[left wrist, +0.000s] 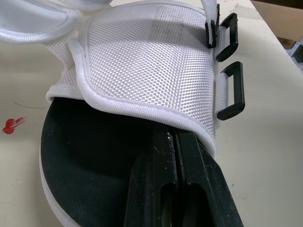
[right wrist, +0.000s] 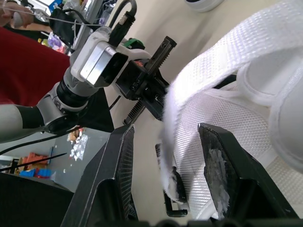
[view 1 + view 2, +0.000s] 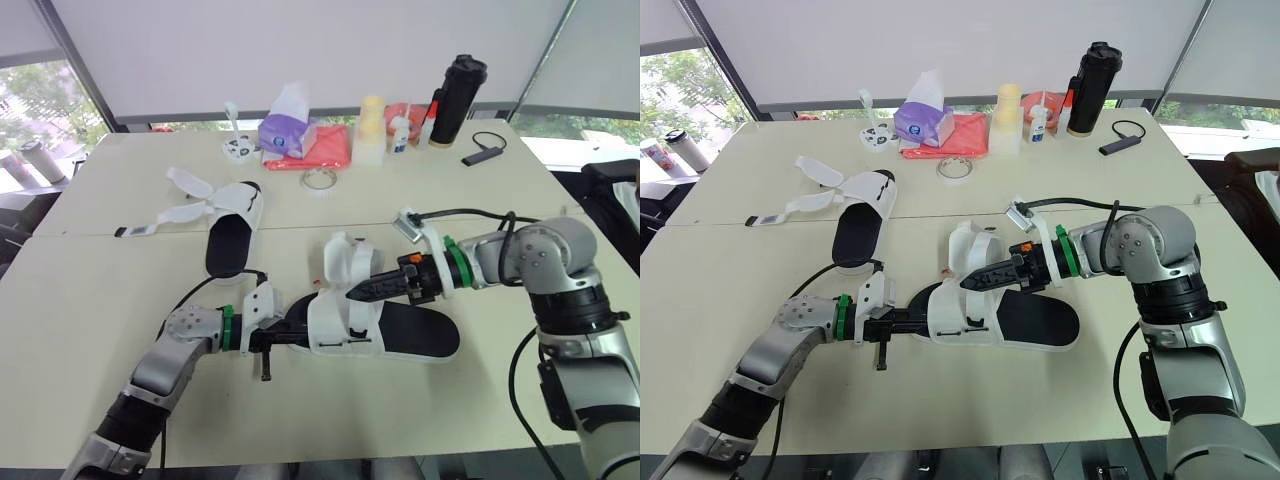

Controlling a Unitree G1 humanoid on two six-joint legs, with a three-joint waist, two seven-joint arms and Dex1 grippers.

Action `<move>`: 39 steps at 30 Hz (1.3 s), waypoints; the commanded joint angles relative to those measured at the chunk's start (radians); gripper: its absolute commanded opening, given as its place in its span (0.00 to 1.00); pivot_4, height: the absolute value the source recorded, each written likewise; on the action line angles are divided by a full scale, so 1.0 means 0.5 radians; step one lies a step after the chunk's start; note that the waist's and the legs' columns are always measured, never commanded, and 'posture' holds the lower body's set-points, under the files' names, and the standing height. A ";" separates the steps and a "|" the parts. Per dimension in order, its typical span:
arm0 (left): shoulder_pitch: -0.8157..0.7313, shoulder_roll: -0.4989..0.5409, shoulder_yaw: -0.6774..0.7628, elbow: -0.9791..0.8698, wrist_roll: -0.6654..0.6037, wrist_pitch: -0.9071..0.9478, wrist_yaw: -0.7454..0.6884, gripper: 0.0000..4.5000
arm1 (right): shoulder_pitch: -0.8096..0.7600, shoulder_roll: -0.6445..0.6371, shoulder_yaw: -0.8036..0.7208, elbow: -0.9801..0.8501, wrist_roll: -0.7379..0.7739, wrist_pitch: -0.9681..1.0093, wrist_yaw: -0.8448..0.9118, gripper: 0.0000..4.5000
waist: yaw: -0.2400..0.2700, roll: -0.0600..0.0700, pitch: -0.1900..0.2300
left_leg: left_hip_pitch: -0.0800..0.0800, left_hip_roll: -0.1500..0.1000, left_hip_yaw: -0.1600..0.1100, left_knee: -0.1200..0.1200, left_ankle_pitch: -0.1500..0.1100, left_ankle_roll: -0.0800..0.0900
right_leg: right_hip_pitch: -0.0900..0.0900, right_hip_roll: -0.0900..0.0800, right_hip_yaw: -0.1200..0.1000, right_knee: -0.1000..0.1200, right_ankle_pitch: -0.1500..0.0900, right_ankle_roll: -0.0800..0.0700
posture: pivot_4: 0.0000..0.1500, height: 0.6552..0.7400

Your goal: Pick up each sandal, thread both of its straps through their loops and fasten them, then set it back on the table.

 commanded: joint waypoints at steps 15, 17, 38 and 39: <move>-0.016 -0.002 0.004 -0.026 -0.019 -0.020 -0.012 0.00 | 0.092 0.143 -0.206 -0.135 0.071 0.083 -0.181 0.34 | -0.001 0.000 0.000 | 0.000 0.000 0.000 0.000 0.000 0.000 | 0.000 0.000 0.000 0.000 0.000 0.000 | 1.00 1.00; -0.016 -0.002 0.003 -0.024 -0.017 -0.022 -0.013 0.00 | 0.090 0.140 -0.209 -0.136 0.081 0.089 -0.184 0.13 | -0.001 0.000 0.000 | 0.000 0.000 0.000 0.000 0.000 0.000 | 0.000 0.000 0.000 0.001 0.000 0.000 | 1.00 1.00; -0.036 -0.027 -0.012 -0.004 -0.007 -0.033 -0.015 0.00 | -0.010 0.048 -0.114 -0.017 0.470 0.068 -0.406 0.01 | -0.001 0.000 0.000 | 0.000 0.000 0.000 0.000 0.000 0.000 | 0.000 0.000 0.000 0.000 0.000 0.000 | 1.00 1.00; -0.037 -0.028 -0.011 -0.004 -0.007 -0.032 -0.016 0.00 | 0.005 0.047 -0.082 -0.013 0.427 0.051 -0.390 0.01 | -0.001 0.000 0.000 | 0.000 0.000 0.000 0.000 0.000 0.000 | 0.000 0.000 0.000 0.000 0.000 0.000 | 1.00 1.00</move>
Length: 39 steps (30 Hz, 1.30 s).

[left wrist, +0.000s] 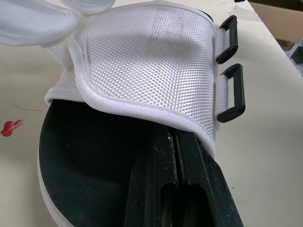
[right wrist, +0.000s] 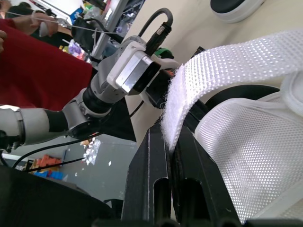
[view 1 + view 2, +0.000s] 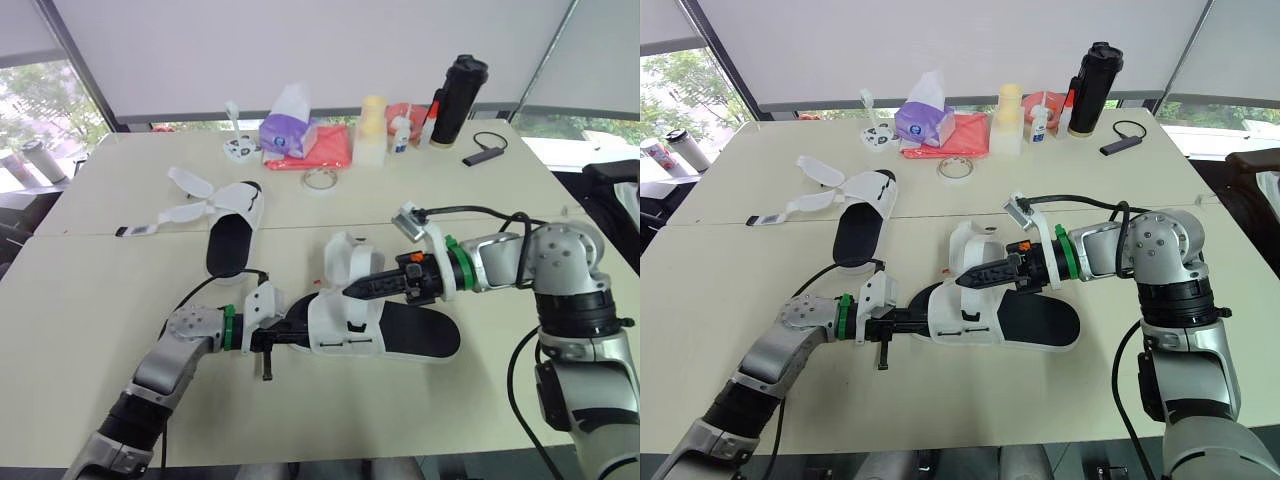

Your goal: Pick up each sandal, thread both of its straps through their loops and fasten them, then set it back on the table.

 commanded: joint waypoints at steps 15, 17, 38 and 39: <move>0.020 0.013 0.004 -0.089 -0.015 -0.010 0.013 0.00 | -0.027 -0.084 0.278 0.052 -0.332 -0.158 0.355 0.01 | -0.001 0.000 0.000 | 0.000 0.000 0.000 0.000 0.000 0.000 | 0.000 0.000 0.000 0.000 0.000 0.000 | 1.00 1.00; 0.023 0.013 0.002 -0.093 -0.015 -0.010 0.011 0.00 | -0.055 -0.106 0.309 0.073 -0.373 -0.183 0.408 0.01 | 0.000 0.000 0.000 | 0.000 0.000 0.000 0.000 0.000 0.000 | 0.000 0.000 0.000 0.000 0.000 0.000 | 1.00 1.00; 0.056 0.004 -0.009 -0.126 -0.005 -0.014 0.023 0.00 | -0.054 -0.210 0.640 0.040 -0.666 -0.375 0.719 0.01 | 0.001 0.000 0.000 | 0.000 0.000 0.000 0.000 0.000 0.000 | 0.000 0.000 0.000 0.000 0.000 0.000 | 1.00 1.00; 0.056 0.003 -0.010 -0.126 -0.005 -0.014 0.025 0.00 | -0.054 -0.211 0.661 0.042 -0.697 -0.412 0.726 0.01 | 0.001 0.000 0.000 | 0.000 0.000 0.000 0.000 0.000 0.000 | 0.000 0.000 0.000 0.000 0.000 0.000 | 1.00 1.00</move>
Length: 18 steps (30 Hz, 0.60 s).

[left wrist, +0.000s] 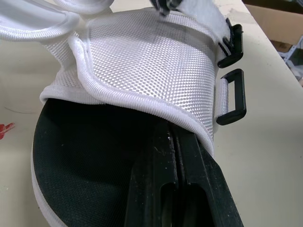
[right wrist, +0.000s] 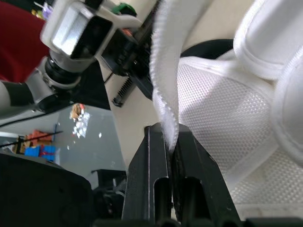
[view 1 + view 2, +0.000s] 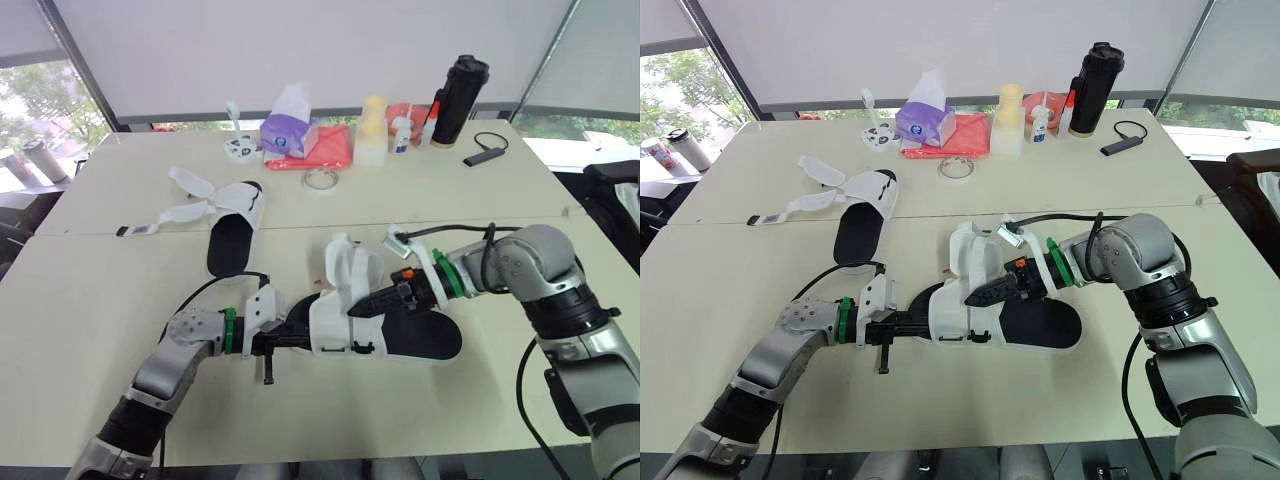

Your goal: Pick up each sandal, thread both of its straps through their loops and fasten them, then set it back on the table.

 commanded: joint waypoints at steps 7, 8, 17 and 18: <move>0.011 0.001 -0.013 -0.065 -0.006 -0.019 0.026 0.00 | 0.021 -0.082 0.116 -0.136 -0.152 -0.176 0.145 0.01 | 0.002 0.000 0.000 | 0.000 0.000 0.000 0.000 0.000 0.000 | 0.000 0.000 0.000 0.000 0.000 0.000 | 1.00 1.00; 0.012 0.001 -0.013 -0.066 -0.006 -0.019 0.028 0.00 | 0.038 -0.093 0.108 -0.170 -0.144 -0.173 0.151 0.01 | 0.004 0.000 0.000 | 0.000 0.000 0.000 0.000 0.000 0.000 | 0.000 0.000 0.000 0.000 0.000 0.000 | 1.00 1.00; 0.010 -0.003 -0.016 -0.056 -0.007 -0.024 0.031 0.00 | 0.136 -0.105 -0.039 -0.412 -0.052 -0.056 0.088 0.01 | 0.004 0.000 0.000 | 0.000 0.000 0.000 0.000 0.000 0.000 | 0.000 0.000 0.000 0.000 0.000 0.000 | 1.00 1.00; 0.009 -0.004 -0.016 -0.055 -0.007 -0.024 0.031 0.00 | 0.146 -0.099 -0.051 -0.428 -0.052 -0.047 0.070 0.01 | 0.004 0.000 0.000 | 0.000 0.000 0.000 0.000 0.000 0.000 | 0.000 -0.001 0.000 0.000 0.000 0.000 | 1.00 1.00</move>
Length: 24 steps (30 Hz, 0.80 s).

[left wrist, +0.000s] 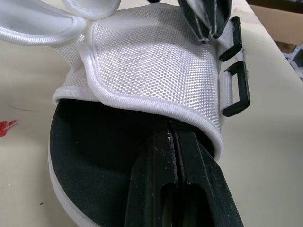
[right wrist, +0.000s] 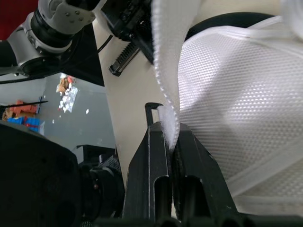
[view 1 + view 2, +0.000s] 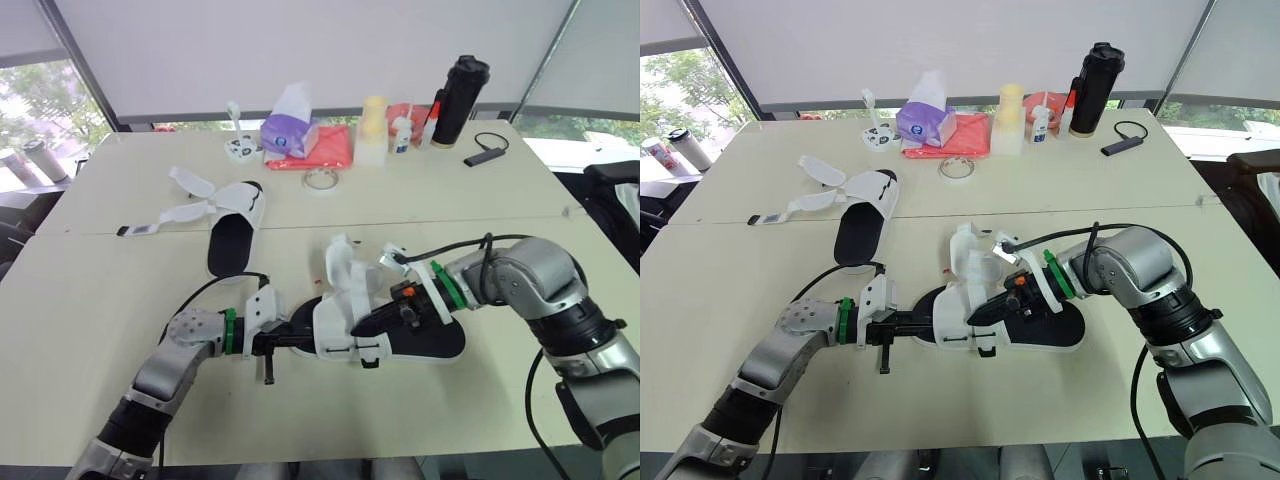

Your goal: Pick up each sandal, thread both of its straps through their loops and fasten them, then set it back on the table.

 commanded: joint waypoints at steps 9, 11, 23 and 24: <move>-0.029 -0.013 -0.018 -0.017 -0.004 -0.034 -0.012 0.00 | 0.180 -0.006 -0.176 -0.282 0.059 0.027 -0.141 0.22 | 0.000 0.000 0.000 | 0.000 0.000 0.000 0.000 0.000 0.000 | 0.000 0.000 0.000 0.000 0.000 0.000 | 1.00 1.00; -0.036 -0.016 -0.019 -0.011 -0.003 -0.036 -0.014 0.00 | 0.196 0.001 -0.200 -0.299 0.071 0.040 -0.167 0.43 | -0.002 0.000 0.000 | 0.000 0.000 0.000 0.000 0.000 0.000 | 0.000 0.000 0.000 0.000 0.000 0.000 | 1.00 1.00; -0.030 -0.020 -0.024 -0.015 0.003 -0.032 -0.023 0.00 | 0.205 -0.214 -0.411 -0.449 0.227 0.146 -0.178 0.86 | 0.003 0.000 0.000 | 0.000 0.000 0.000 0.001 0.000 0.000 | 0.001 -0.001 -0.001 -0.001 0.000 0.000 | 1.00 1.00; -0.027 -0.020 -0.027 -0.016 0.004 -0.033 -0.025 0.00 | 0.210 -0.243 -0.435 -0.457 0.237 0.146 -0.173 0.86 | 0.003 0.000 0.000 | 0.000 0.000 0.000 0.001 0.000 0.000 | 0.001 -0.001 0.000 -0.001 0.000 0.000 | 1.00 1.00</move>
